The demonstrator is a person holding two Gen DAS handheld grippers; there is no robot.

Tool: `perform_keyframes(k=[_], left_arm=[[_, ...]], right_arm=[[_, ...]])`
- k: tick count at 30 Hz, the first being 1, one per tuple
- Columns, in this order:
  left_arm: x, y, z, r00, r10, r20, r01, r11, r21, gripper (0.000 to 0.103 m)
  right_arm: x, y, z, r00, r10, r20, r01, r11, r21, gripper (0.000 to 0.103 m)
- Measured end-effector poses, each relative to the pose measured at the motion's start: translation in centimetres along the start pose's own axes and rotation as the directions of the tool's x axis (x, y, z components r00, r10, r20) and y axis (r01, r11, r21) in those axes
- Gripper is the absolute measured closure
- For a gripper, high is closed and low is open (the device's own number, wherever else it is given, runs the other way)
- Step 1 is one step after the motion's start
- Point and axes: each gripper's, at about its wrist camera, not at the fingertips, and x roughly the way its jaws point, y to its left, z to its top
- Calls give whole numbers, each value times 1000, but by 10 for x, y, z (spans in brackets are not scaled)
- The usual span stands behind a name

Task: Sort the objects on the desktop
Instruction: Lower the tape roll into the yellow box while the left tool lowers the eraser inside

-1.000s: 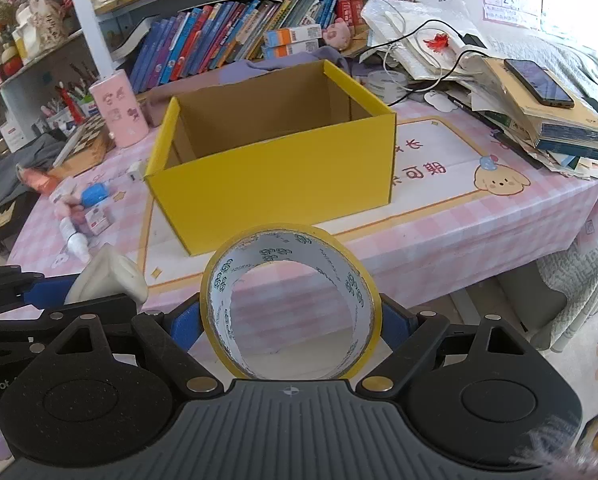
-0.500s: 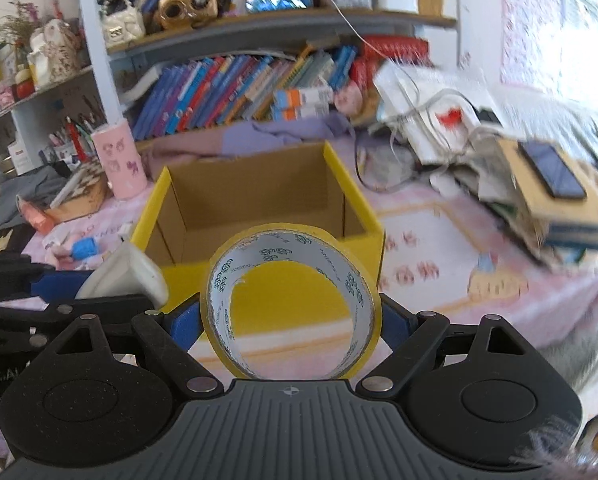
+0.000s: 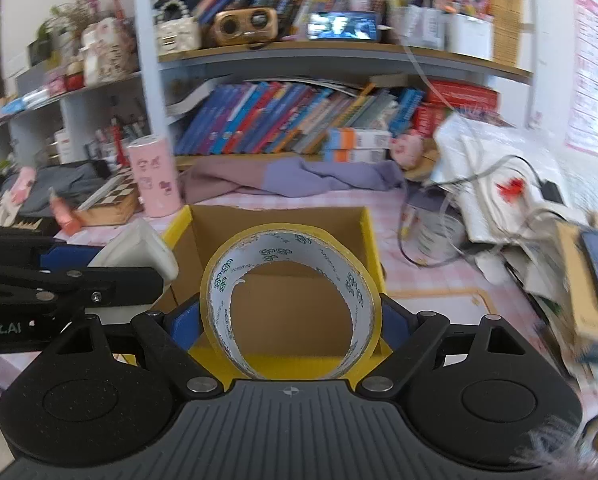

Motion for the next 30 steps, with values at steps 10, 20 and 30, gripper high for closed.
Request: perform_keyframes(k=[10,20,30], left_arm=[[28,10,11,991,130,-15,-129,991,16,70],[78,27,23,975,178,-132,-169,983,75,70],[137,43,25,936,218,-277,-184,973,141,70]], right_arm=[[53,-19,24,990,118,-74,-131,971,-202,17],[116,-12,37,973,157,-170,-218,871,-439,17],[177,1,29,946,116,-302,-292,707,-644,17]])
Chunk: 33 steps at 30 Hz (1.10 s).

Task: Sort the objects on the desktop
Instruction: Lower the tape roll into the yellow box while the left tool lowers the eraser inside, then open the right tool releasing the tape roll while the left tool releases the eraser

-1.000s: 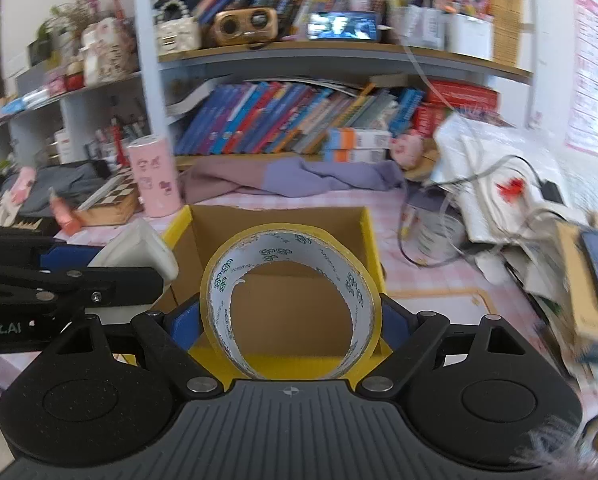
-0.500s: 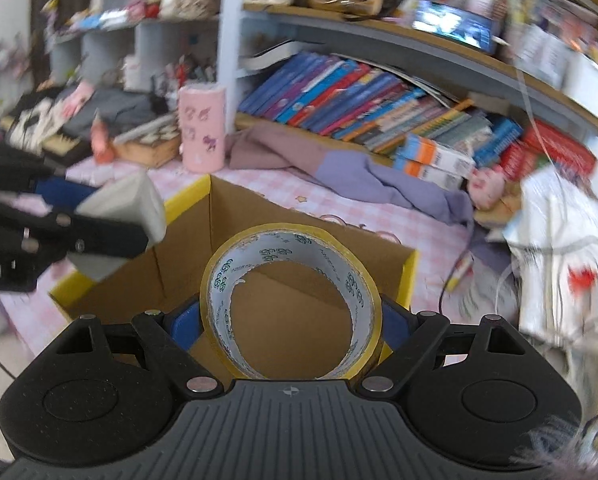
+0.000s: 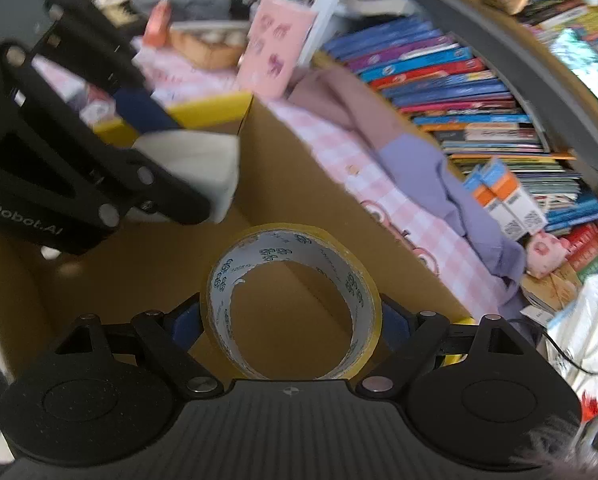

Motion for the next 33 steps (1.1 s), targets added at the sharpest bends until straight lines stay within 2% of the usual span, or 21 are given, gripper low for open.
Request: perform_keyframes(k=[8,10,14,24,29,30,32,33], left_arm=[[28,-4,-3,995,25,-98,-22,999,29,69],[30,-11,-4,993,41,-106,-33,996,78,69],[34,-16,-7,990,37,-137,-22,994,108,69],[30,-11,-7,990,47,-136,-30,992,126,65],[30,-11,-7,991,56,-125,-40,991,129,63],[29,-12,-7,991,62,-117,-46,990,133,62],[27,-14,-7,993,76,-96,-62,989,137,48],[26,-15,-7,993,78,-86,-66,989,135,45]], right_arm=[[29,-7,6,994,57,-93,-60,998,-31,17],[34,-3,8,991,67,-112,-75,995,-66,17],[42,7,10,984,71,-161,-95,984,-148,17],[44,21,6,979,71,-189,-114,966,-230,17],[43,22,5,981,66,-185,-110,965,-237,17],[43,22,5,981,64,-183,-107,966,-236,17],[42,22,4,982,59,-180,-101,967,-235,17],[42,23,4,982,56,-181,-98,967,-234,17]])
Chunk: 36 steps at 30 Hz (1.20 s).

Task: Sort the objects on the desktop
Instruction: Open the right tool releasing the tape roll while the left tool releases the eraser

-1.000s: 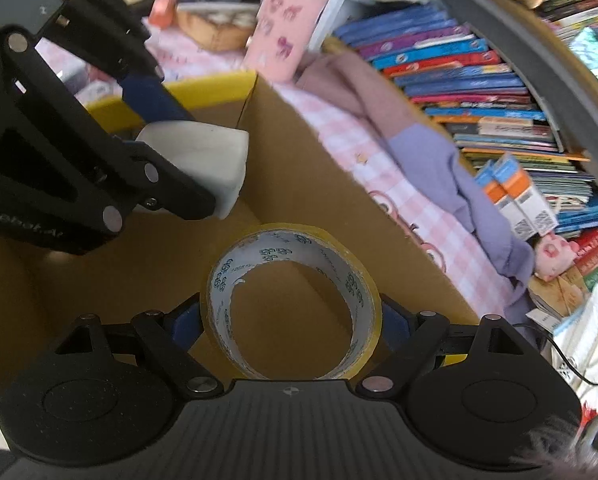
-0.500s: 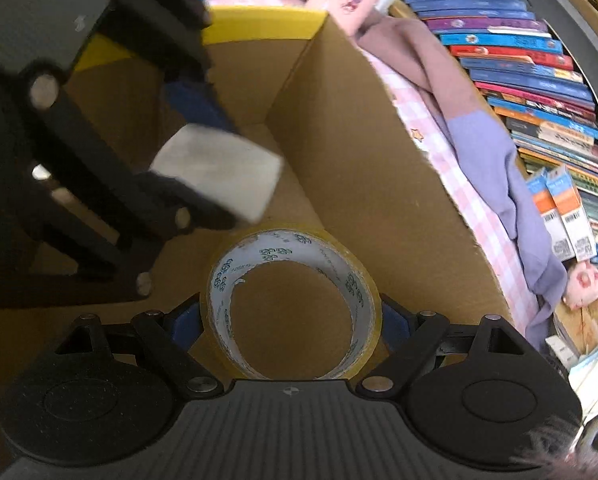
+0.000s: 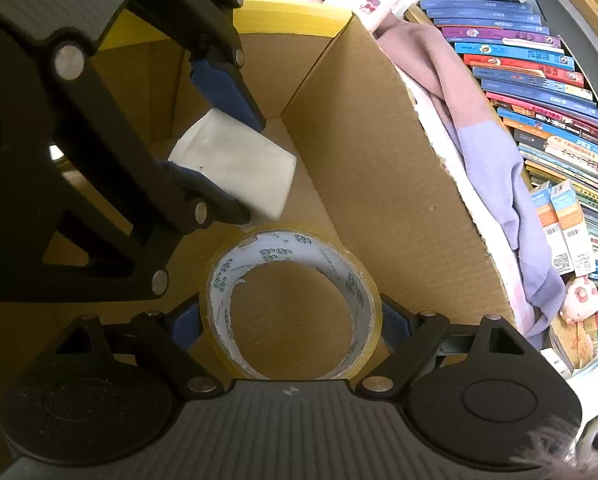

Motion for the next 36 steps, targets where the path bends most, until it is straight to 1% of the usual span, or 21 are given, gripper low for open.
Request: perform_keyframes(k=[4,6,9,11,17,23,29,31,32,34,36], left_arm=[[-4,1,-2,1000,13,22,-13,1000,-12,30],[-6,2,-5,999,26,31,-26,1000,-10,29],[-14,2,-7,998,27,49,-27,1000,-8,29],[-20,5,-8,997,41,69,-40,999,-15,27],[-43,15,-10,990,48,129,-39,996,-75,26],[-71,20,-14,978,58,198,-33,992,-125,25],[-97,20,-21,963,64,261,-20,986,-168,25],[-107,19,-27,954,77,289,-24,983,-184,25],[-112,19,-31,949,87,303,-28,980,-195,22],[-121,19,-40,941,104,323,-32,974,-223,20],[-128,22,-49,936,115,334,-27,966,-256,20]], right_arm=[[-3,-1,0,1000,-5,18,5,1000,12,12],[-4,-4,0,1000,-12,26,11,999,36,12],[-7,-11,-1,999,-13,36,10,996,86,11],[-10,-12,-2,999,-16,39,12,994,106,11],[-32,-15,-12,995,-39,89,24,987,156,11],[-60,-17,-21,984,-96,148,60,972,228,12],[-90,-13,-27,964,-151,217,84,954,289,12],[-99,-11,-29,956,-171,239,90,945,315,12],[-105,-9,-30,951,-181,250,91,938,333,12],[-117,-6,-34,934,-212,288,88,917,389,12],[-129,-2,-41,908,-249,337,67,880,471,12]])
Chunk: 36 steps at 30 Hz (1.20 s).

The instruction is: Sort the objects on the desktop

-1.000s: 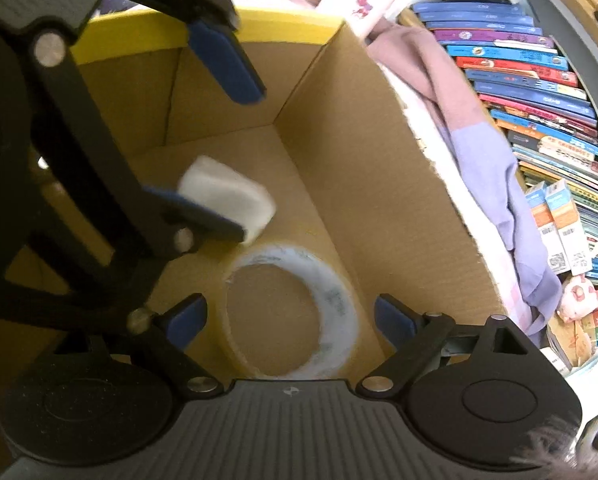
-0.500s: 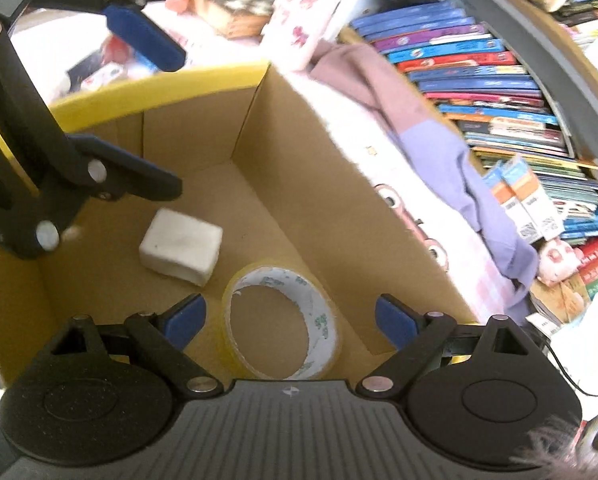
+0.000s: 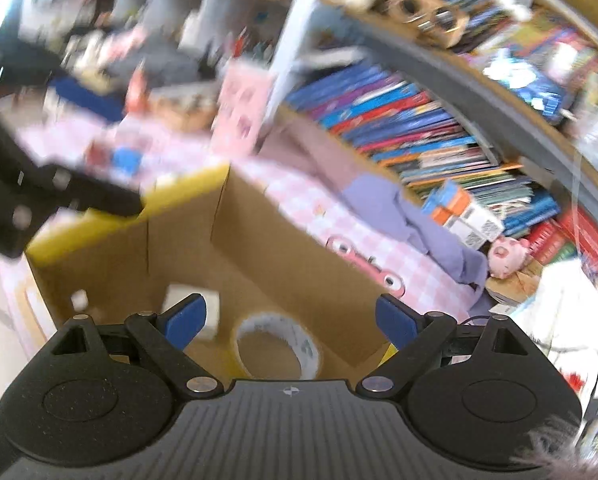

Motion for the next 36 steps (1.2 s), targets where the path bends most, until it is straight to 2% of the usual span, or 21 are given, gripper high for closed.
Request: perform_keyframes(k=[4,10,15,20,24,28,32,36], left_arm=[[-18,13,-11,999,33,18,-32,996,-84,20],[-38,30,-35,997,74,20,-69,982,-176,20],[-49,43,-56,995,97,15,-92,974,-209,19],[-57,58,-69,997,78,18,-72,971,-229,16],[-66,72,-76,997,66,26,-58,974,-218,16],[-77,85,-85,999,51,21,-45,978,-205,16],[-91,98,-100,999,33,9,-31,979,-201,16],[-104,109,-115,1000,8,-9,-9,980,-197,16]], right_arm=[[-24,3,-8,996,-44,83,30,987,155,12],[-49,17,-19,977,-179,114,142,952,272,11],[-63,30,-31,960,-263,93,209,898,386,11],[-73,53,-45,922,-384,43,328,838,436,10],[-78,72,-53,901,-433,-9,384,789,479,10],[-82,99,-55,880,-474,-38,431,762,484,10],[-85,128,-54,875,-480,-68,446,741,502,10],[-91,159,-53,874,-478,-88,454,738,500,10]])
